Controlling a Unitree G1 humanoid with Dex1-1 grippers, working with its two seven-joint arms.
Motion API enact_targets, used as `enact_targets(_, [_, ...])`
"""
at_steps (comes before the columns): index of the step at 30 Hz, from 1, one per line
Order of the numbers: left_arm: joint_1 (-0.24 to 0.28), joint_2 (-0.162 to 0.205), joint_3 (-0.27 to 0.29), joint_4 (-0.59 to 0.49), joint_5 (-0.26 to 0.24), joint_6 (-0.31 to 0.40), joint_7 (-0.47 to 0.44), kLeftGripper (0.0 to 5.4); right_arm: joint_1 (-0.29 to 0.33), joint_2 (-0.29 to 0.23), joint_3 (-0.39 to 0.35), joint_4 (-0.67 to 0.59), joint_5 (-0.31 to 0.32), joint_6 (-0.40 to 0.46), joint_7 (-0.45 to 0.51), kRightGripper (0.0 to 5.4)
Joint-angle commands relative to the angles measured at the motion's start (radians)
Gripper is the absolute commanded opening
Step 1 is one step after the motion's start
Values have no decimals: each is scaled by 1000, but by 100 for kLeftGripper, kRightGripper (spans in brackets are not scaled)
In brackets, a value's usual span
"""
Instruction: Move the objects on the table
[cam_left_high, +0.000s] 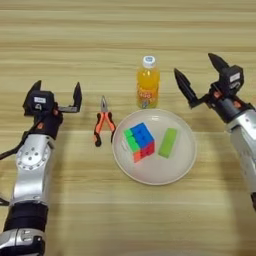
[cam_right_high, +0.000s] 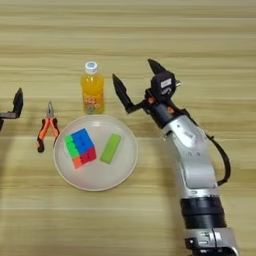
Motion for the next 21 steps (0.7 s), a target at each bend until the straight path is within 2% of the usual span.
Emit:
enact_targets(1, [-24, -9, -1, 54, 25, -45, 24, 536, -77, 30, 56, 36, -47, 44, -34, 540])
enact_targets(7, [-21, -19, -4, 67, 35, -88, 35, 536, -136, 67, 106, 110, -87, 63, -63, 540])
enact_targets(12, [-12, -24, -14, 72, 41, -118, 22, 536, -174, 110, 123, 170, -91, 70, -84, 540])
enact_targets(21, [-7, -20, -22, 72, 43, -136, 21, 536, -238, 154, 123, 303, -114, 81, -130, 540])
